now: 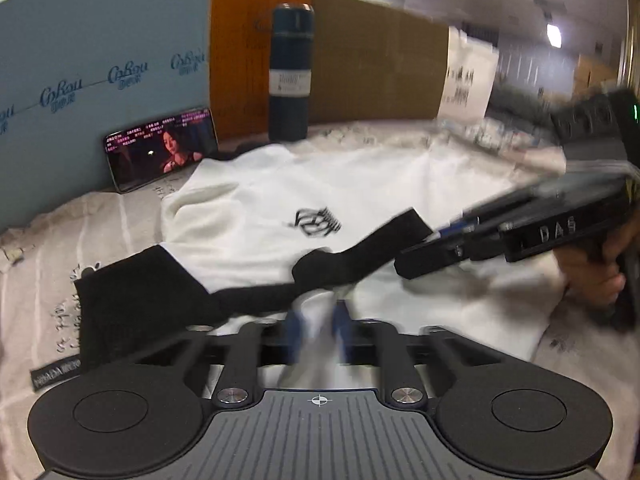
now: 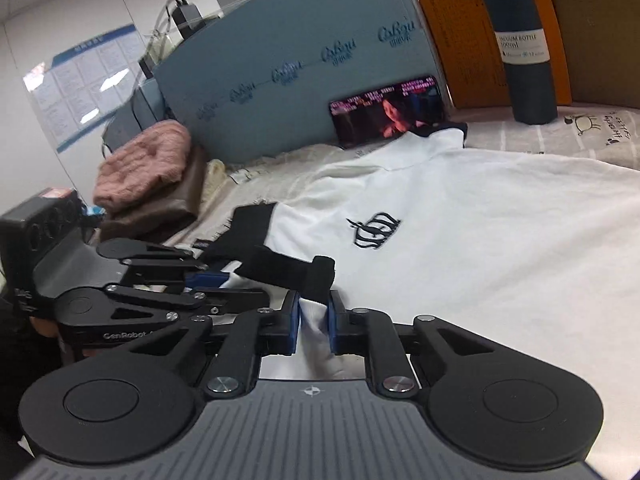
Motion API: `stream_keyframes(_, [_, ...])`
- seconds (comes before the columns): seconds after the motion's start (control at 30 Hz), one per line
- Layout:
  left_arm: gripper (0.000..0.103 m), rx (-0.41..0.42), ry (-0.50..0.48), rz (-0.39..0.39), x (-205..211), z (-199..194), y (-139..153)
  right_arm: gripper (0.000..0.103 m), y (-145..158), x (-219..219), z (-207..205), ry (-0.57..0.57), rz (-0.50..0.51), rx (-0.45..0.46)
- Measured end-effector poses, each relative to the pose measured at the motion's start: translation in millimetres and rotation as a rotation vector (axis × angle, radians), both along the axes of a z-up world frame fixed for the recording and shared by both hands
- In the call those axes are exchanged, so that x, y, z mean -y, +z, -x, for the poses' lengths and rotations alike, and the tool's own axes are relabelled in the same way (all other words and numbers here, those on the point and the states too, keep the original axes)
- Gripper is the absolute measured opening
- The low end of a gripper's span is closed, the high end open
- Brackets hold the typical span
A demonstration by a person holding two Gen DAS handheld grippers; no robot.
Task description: Fold clothes
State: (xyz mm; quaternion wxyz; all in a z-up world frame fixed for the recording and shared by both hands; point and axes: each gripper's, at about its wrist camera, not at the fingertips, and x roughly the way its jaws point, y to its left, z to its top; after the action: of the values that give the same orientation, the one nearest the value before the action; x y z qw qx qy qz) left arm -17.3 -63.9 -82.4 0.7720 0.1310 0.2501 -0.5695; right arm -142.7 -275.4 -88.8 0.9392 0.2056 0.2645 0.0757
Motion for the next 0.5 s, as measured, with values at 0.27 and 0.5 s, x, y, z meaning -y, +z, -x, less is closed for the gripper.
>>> stream_keyframes(0.27, [0.008, 0.027, -0.091, 0.345, -67, 52, 42, 0.011, 38, -19, 91, 0.045, -0.028, 0.254])
stream_keyframes(0.5, [0.008, 0.003, -0.291, 0.424, -108, 111, 41, 0.011, 37, -52, 172, 0.096, 0.021, 0.299])
